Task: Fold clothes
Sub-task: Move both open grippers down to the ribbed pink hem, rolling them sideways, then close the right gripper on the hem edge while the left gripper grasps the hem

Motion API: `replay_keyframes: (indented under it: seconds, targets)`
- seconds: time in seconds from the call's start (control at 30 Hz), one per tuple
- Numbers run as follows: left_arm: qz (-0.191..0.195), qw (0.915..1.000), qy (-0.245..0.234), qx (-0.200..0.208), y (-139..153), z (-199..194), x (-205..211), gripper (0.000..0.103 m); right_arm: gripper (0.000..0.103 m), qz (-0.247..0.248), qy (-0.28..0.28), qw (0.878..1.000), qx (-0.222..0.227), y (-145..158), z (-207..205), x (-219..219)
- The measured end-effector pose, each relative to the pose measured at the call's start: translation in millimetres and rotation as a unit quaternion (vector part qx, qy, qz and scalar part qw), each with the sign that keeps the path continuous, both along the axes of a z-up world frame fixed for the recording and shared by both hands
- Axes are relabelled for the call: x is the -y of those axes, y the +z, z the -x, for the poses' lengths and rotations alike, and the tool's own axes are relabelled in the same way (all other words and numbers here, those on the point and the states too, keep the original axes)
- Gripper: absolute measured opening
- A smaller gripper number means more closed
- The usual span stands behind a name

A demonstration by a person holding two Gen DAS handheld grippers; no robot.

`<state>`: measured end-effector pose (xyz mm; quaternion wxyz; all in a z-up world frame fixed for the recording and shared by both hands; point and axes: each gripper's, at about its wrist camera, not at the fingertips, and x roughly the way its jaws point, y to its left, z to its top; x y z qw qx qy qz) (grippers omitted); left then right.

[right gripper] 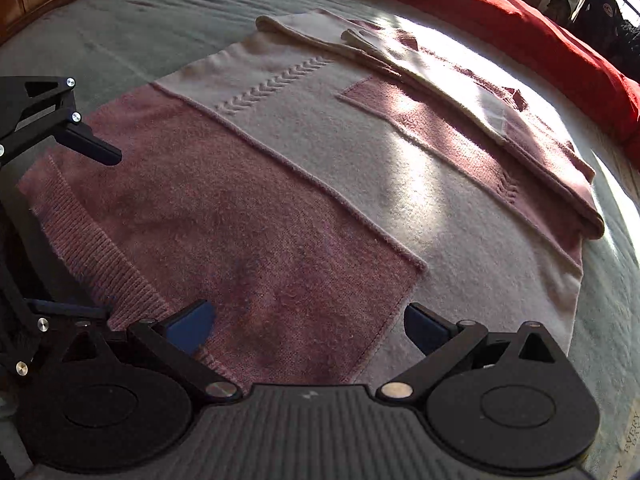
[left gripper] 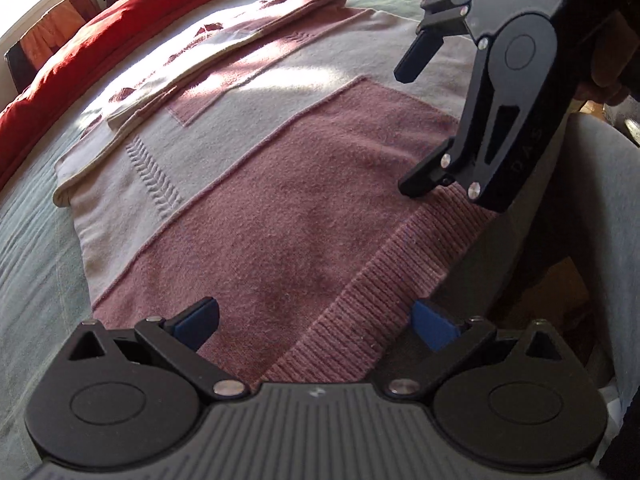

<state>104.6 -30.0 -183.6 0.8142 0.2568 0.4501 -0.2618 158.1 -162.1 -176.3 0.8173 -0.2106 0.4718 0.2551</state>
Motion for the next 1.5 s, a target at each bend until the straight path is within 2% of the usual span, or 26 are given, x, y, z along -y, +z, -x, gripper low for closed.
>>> replay_keyframes:
  seconds: [0.1, 0.17, 0.23, 0.3, 0.47, 0.6, 0.73, 0.97, 1.17, 1.37, 1.5]
  targets:
    - [0.002, 0.9999, -0.013, 0.009, 5.9, 10.1, -1.6, 0.102, 0.103, -0.012, -0.003, 1.000, 0.003, 14.1, 1.2, 6.9]
    - [0.005, 0.9989, -0.028, 0.036, 16.3, 16.1, 0.8, 0.102, 0.103, -0.022, -0.009, 1.000, 0.014, 30.8, -3.8, 13.1]
    - [-0.012, 0.9956, -0.056, 0.074, 21.8, 21.9, 9.4, 0.102, 0.103, -0.026, -0.019, 0.999, 0.027, 49.0, -11.0, 18.7]
    - [-0.033, 0.9893, -0.091, 0.110, 21.8, 29.0, 20.8, 0.102, 0.103, -0.035, -0.033, 0.998, 0.040, 66.8, -18.2, 24.8]
    - [-0.083, 0.9700, -0.170, 0.153, -1.3, 48.8, 49.7, 0.102, 0.103, -0.082, -0.069, 0.993, 0.055, 95.2, -27.6, 38.9]
    - [-0.116, 0.9570, -0.187, 0.189, -14.6, 56.6, 67.2, 0.102, 0.103, -0.107, -0.080, 0.990, 0.046, 97.6, -23.9, 44.4]
    - [-0.125, 0.9429, -0.216, 0.221, -16.2, 65.5, 86.6, 0.102, 0.103, -0.103, -0.079, 0.991, 0.045, 94.5, -19.1, 45.3]
    - [-0.139, 0.9204, -0.251, 0.265, -26.2, 72.7, 115.3, 0.102, 0.103, -0.131, -0.105, 0.985, 0.039, 95.3, -16.0, 64.3]
    - [-0.163, 0.8963, -0.282, 0.301, -30.9, 79.2, 124.4, 0.102, 0.103, -0.135, -0.114, 0.984, 0.027, 91.2, -10.5, 82.4]
    - [-0.181, 0.8811, -0.294, 0.323, -31.5, 83.6, 122.0, 0.102, 0.103, -0.107, -0.081, 0.991, 0.023, 94.6, -2.2, 91.9]
    - [-0.188, 0.8775, -0.292, 0.331, -30.8, 85.2, 115.1, 0.102, 0.103, -0.081, -0.039, 0.996, 0.027, 93.9, 6.7, 86.2]
